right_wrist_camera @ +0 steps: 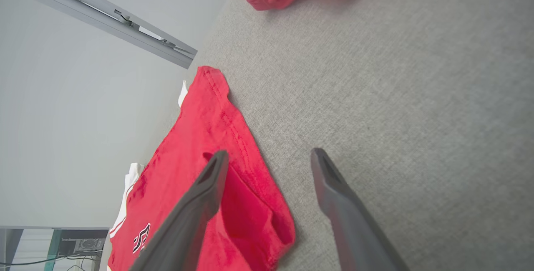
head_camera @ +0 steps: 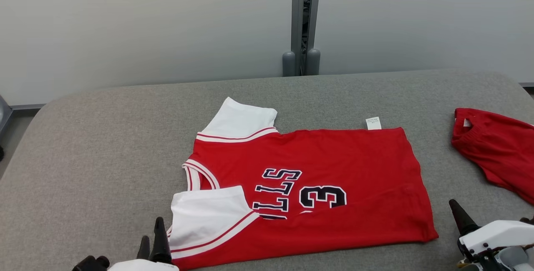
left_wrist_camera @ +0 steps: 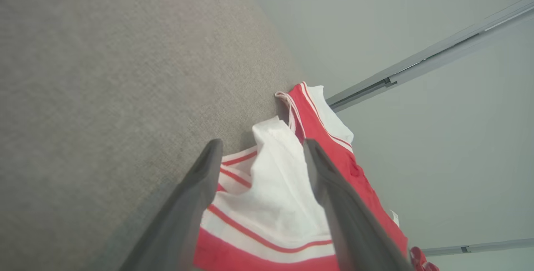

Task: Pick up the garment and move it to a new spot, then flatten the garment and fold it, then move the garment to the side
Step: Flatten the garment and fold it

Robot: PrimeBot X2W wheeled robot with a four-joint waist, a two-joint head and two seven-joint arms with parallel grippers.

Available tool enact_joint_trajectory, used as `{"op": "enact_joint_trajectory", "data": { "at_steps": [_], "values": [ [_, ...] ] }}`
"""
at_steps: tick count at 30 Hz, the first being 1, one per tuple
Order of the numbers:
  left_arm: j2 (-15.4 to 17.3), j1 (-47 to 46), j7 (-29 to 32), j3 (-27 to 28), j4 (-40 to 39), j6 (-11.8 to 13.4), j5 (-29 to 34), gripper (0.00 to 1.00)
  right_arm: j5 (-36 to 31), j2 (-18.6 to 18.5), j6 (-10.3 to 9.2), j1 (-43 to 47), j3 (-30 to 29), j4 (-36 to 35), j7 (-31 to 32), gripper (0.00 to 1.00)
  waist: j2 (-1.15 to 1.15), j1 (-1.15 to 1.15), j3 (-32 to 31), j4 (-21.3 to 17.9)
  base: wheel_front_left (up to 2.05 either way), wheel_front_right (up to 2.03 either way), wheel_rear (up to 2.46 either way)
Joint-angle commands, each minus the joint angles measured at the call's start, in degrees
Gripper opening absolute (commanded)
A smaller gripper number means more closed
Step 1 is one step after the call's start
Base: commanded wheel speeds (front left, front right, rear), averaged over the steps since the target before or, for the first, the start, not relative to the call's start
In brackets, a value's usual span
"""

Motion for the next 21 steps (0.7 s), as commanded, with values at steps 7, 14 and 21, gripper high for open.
{"op": "enact_joint_trajectory", "data": {
  "at_steps": [7,14,21],
  "values": [
    [0.3,0.2,0.0,4.3,-6.7,0.5,9.6,1.00,-3.5,-1.8,0.01,-1.7,0.6,-2.1,-3.6,1.00,0.00,0.00,-0.3,-0.3,0.00,0.00,0.00],
    [0.3,-0.5,0.0,5.8,-10.7,-0.3,21.0,1.00,-11.0,-3.2,0.01,-3.3,2.3,-4.5,-7.0,1.00,0.00,0.00,0.0,-0.7,0.00,0.00,0.00],
    [0.3,-0.5,0.0,5.3,-12.2,-0.6,29.5,1.00,-22.2,-3.3,0.01,-4.6,0.5,-5.2,-7.8,1.00,0.00,0.00,0.4,-0.9,0.00,0.00,0.00]
  ]
}}
